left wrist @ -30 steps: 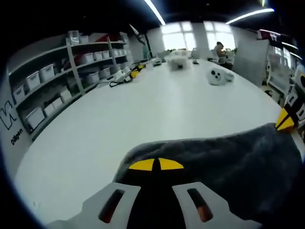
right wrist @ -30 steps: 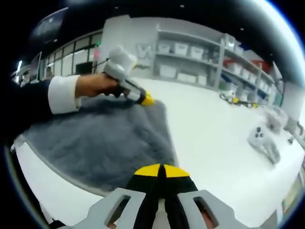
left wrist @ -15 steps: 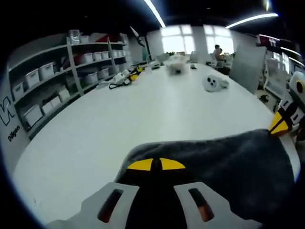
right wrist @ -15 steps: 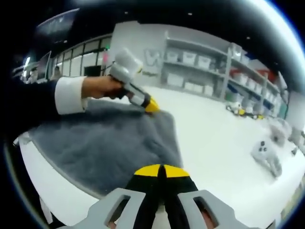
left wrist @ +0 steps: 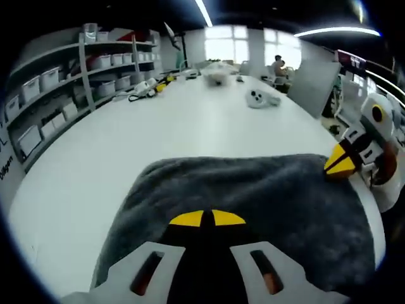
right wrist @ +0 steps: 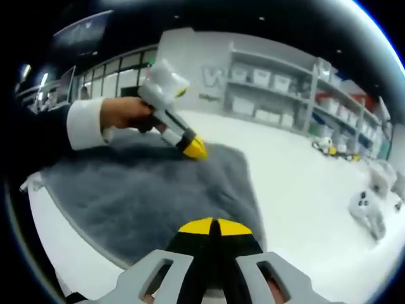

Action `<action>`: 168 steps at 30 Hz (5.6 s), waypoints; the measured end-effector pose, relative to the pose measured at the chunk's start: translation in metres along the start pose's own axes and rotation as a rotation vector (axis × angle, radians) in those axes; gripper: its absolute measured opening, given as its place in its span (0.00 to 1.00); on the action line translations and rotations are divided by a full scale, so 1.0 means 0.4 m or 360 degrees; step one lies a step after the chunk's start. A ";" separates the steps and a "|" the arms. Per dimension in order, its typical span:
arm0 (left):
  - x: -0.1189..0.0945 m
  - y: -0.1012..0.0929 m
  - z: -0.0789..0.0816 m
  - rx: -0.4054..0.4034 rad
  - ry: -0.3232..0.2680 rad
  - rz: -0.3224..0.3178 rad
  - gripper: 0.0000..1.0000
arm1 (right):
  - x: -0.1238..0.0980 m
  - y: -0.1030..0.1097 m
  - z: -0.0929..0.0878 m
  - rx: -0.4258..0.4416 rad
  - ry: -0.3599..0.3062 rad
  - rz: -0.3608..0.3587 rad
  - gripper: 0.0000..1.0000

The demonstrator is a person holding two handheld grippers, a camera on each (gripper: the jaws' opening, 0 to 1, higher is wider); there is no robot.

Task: Open the folded towel by lifting each exposed corner and separating the folded layers until the towel lies flat within the target outline without major curled edges

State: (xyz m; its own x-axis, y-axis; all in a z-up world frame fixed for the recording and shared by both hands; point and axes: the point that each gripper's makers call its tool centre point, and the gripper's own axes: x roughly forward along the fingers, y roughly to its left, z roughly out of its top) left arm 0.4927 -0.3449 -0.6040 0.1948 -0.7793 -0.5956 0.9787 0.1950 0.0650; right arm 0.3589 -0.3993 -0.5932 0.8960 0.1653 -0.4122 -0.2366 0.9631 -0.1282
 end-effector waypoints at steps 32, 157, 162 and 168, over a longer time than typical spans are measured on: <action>-0.163 -0.018 -0.033 0.0051 0.0034 0.0055 0.04 | 0.056 0.191 0.071 -0.0183 0.0020 0.0272 0.00; -0.757 -0.367 -0.527 -0.0732 0.0214 0.0474 0.01 | -0.030 0.729 0.057 -0.0971 0.0034 0.1516 0.00; -0.781 -0.376 -0.549 -0.0719 0.0274 0.0544 0.01 | -0.044 0.739 0.053 -0.1005 0.0006 0.1568 0.00; -0.779 -0.382 -0.544 -0.0744 0.0223 0.0560 0.01 | -0.055 0.735 0.057 -0.1077 -0.0066 0.1520 0.00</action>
State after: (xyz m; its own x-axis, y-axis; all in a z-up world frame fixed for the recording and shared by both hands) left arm 0.2683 -0.0022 -0.6025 0.4605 -0.5406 -0.7040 0.7182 0.6930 -0.0624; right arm 0.2781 -0.1150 -0.6013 0.2545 0.7792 -0.5727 -0.9608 0.1364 -0.2414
